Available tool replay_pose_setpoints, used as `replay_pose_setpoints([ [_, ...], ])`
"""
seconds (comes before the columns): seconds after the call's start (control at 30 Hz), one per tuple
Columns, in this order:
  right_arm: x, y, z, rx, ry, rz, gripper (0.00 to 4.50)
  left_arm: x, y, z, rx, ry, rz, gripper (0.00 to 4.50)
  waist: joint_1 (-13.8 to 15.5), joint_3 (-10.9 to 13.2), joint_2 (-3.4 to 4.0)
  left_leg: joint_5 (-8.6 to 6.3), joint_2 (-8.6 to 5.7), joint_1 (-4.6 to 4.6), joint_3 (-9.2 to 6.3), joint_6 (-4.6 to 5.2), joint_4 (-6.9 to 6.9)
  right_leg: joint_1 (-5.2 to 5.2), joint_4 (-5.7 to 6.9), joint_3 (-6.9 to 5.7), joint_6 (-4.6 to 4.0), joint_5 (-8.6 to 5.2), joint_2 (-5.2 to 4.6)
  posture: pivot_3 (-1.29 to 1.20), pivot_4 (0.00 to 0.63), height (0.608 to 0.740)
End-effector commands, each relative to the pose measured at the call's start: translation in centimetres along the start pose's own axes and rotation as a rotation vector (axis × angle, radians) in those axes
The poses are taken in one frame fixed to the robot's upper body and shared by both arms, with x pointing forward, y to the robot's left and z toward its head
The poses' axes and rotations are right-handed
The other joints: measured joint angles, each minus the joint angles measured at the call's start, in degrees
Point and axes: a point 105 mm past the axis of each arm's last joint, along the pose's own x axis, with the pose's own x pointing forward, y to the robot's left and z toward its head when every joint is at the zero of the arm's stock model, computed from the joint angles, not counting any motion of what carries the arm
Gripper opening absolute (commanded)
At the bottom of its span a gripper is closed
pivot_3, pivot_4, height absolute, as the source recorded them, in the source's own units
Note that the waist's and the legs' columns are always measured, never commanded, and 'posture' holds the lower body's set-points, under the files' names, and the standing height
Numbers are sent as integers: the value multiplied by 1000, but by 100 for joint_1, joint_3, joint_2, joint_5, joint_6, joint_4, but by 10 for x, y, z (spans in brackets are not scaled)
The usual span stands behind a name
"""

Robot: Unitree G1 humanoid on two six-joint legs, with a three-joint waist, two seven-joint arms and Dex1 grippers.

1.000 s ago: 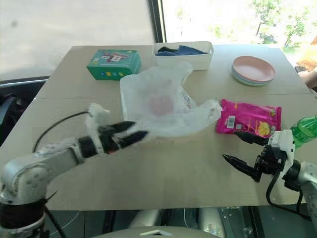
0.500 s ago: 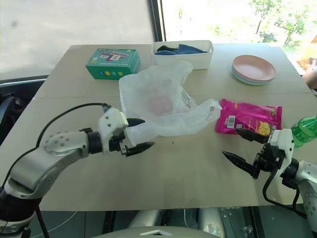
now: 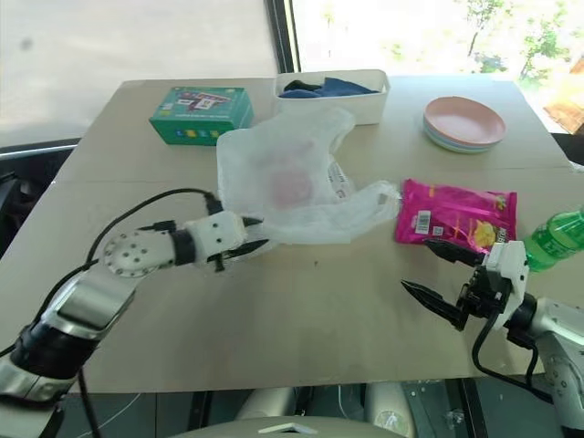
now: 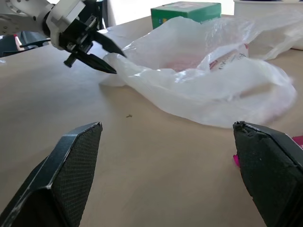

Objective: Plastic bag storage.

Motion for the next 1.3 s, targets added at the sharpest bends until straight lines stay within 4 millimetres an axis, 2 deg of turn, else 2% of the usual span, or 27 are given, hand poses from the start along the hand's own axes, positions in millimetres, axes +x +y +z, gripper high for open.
replay_pose_setpoints([
  [0.03, 3, -1, 5, -32, -22, 7, 4500, -29, 27, -18, 58, 76, 101, 63, -3, 0, 0, 0, -1, 0, 0, 0, 2, 1, 1, 0, 0, 0, -1, 0, 150, 740],
  [0.2, 9, -1, 3, -27, -25, 21, 4500, -72, 52, -51, 149, 178, 205, 19, -3, 0, 0, 0, -2, 7, -1, 0, 6, 2, 5, -2, 0, 0, -3, 0, 150, 740],
  [0.27, 14, -2, 1, -30, -23, 29, 4500, -94, 66, -68, 313, 253, 246, 19, 6, 0, -3, 0, -3, 6, -3, 0, 6, 2, 5, -5, 0, 0, -4, 0, 150, 740],
  [0.33, 17, -4, 1, -36, -20, 35, 4500, -109, 70, -86, 421, 327, 239, 19, -36, 2, -6, 0, -4, 6, -2, 0, 5, -3, 6, -4, 0, 1, -2, 0, 150, 740],
  [0.43, 18, -4, 1, -39, -21, 37, 4500, -121, 71, -102, 440, 368, 226, 1264, -36, 2, -5, -1, -9, 6, 1, 1, 0, -4, 6, -2, 0, 1, -6, 0, 150, 740],
  [0.47, 18, -5, 1, -43, -20, 37, 4500, -126, 72, -107, 435, 388, 221, 1443, -24, 2, -5, -1, -9, 6, 1, 1, 0, -4, 6, -2, 0, 1, -6, 0, 150, 740],
  [0.5, 18, -5, 1, -45, -19, 37, 4500, -130, 73, -110, 435, 402, 218, 1988, -20, 2, -5, -1, -13, 6, 1, 1, 0, -3, 8, -6, 0, 1, -11, 0, 150, 740],
  [0.53, 18, -5, 2, -46, -19, 37, 4500, -135, 75, -114, 410, 413, 225, 2319, -21, 1, -8, -1, -15, 4, 0, 2, 1, -4, 9, -13, 0, 1, -14, 0, 150, 740],
  [0.6, 17, -4, 2, -48, -17, 35, 4500, -139, 72, -120, 188, 400, 217, 3321, -25, 0, -10, -1, -15, 3, -2, 2, 2, -5, 11, -20, 0, 1, -14, 0, 150, 740],
  [0.63, 17, -4, 2, -48, -17, 34, 4500, -139, 70, -117, 66, 363, 210, 3645, -33, 0, -9, -1, -15, 2, -1, 2, 2, -6, 14, -21, 0, 1, -15, 0, 150, 740],
  [0.77, 16, -2, 2, -50, -12, 30, 4500, -147, 43, -98, -369, 258, 21, 3645, -79, 1, -10, -1, -11, 3, 1, 3, 5, -8, 19, -24, 0, 0, -15, 0, 150, 740],
  [0.83, 15, -1, 3, -50, -11, 25, 4500, -153, 45, -81, -456, 205, -3, 3645, -129, 1, -10, -1, -7, -1, 3, 3, 6, -10, 21, -24, 0, 0, -12, 0, 150, 740],
  [0.9, 15, 0, 3, -47, -11, 21, 4500, -146, 60, -62, -458, 133, 54, 3645, -103, 1, -11, -1, -7, 1, -1, 3, 6, -11, 20, -31, 0, 0, -11, 0, 150, 740],
  [0.97, 17, 4, 1, -40, -6, 35, 4500, -125, 64, -39, -472, 40, 56, 3645, -54, 0, -13, -1, -6, 6, -7, 2, 10, -3, 23, -39, 0, 1, -11, 0, 150, 740],
  [1.03, 19, 8, -1, -42, 0, 46, 4500, -104, 38, -12, -538, -39, -116, 3645, -40, -1, -10, -1, -8, 11, -5, 3, 13, 4, 27, -37, 1, 2, -15, 0, 150, 740],
  [1.07, 20, 9, -1, -43, -1, 48, 4500, -97, 26, -4, -533, -43, -178, 3645, -49, -1, -10, -1, -9, 11, -1, 3, 15, 5, 28, -32, 1, 2, -18, 0, 150, 740],
  [1.2, 21, 10, 1, -40, -17, 30, 4500, -62, 12, 3, -491, 9, -150, 3645, -65, -1, -9, -1, -6, 9, 7, 2, 15, 0, 28, -17, 1, 2, -11, 0, 150, 740],
  [1.3, 21, 11, 0, -39, -20, 19, 4500, -41, 8, -2, -436, 86, -91, 3645, -60, 0, -9, 0, 2, 9, 5, 0, 14, -2, 28, -17, 0, 2, 0, 0, 150, 740],
])
